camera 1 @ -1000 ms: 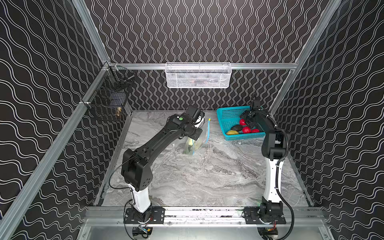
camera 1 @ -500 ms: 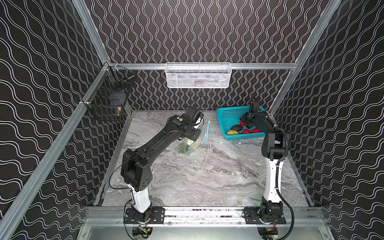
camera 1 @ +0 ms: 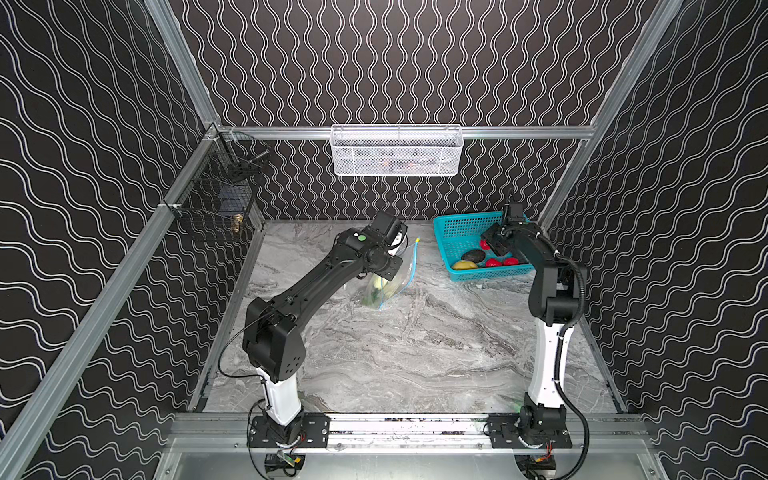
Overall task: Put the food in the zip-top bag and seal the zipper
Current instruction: 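Lower the right gripper into the basket and grasp a red beet, then lift the red beet out of the basket with the right gripper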
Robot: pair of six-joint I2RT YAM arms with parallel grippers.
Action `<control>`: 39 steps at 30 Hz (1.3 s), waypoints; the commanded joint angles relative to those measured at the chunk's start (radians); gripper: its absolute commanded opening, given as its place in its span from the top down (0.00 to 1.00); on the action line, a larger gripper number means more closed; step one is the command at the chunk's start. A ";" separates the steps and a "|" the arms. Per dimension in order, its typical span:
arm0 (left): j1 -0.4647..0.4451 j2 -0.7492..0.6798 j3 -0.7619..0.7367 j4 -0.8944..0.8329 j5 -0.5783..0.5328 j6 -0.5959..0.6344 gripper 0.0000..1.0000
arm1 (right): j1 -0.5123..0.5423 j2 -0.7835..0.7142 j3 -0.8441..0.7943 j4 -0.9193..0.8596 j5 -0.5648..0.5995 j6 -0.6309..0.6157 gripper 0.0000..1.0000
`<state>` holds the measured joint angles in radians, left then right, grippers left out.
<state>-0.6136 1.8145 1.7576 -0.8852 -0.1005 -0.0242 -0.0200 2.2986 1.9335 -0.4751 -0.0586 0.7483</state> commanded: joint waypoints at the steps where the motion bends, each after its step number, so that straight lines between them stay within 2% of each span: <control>1: 0.000 -0.001 0.000 0.004 -0.007 -0.007 1.00 | -0.001 -0.049 -0.036 0.070 -0.013 0.016 0.51; 6: 0.001 -0.009 -0.002 0.008 -0.014 -0.006 1.00 | -0.001 -0.099 -0.113 0.137 -0.051 0.035 0.51; 13: 0.000 0.014 0.036 -0.015 -0.005 -0.014 1.00 | -0.011 -0.120 -0.128 0.176 -0.120 0.067 0.52; 35: 0.001 0.016 0.058 -0.028 -0.013 -0.008 1.00 | -0.014 -0.386 -0.516 0.501 -0.296 0.209 0.55; 39: 0.001 0.003 0.047 -0.020 -0.015 -0.008 1.00 | -0.014 -0.395 -0.513 0.501 -0.317 0.200 0.56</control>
<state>-0.6140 1.8320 1.8091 -0.9146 -0.1051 -0.0280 -0.0338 1.9171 1.4139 -0.0349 -0.3477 0.9344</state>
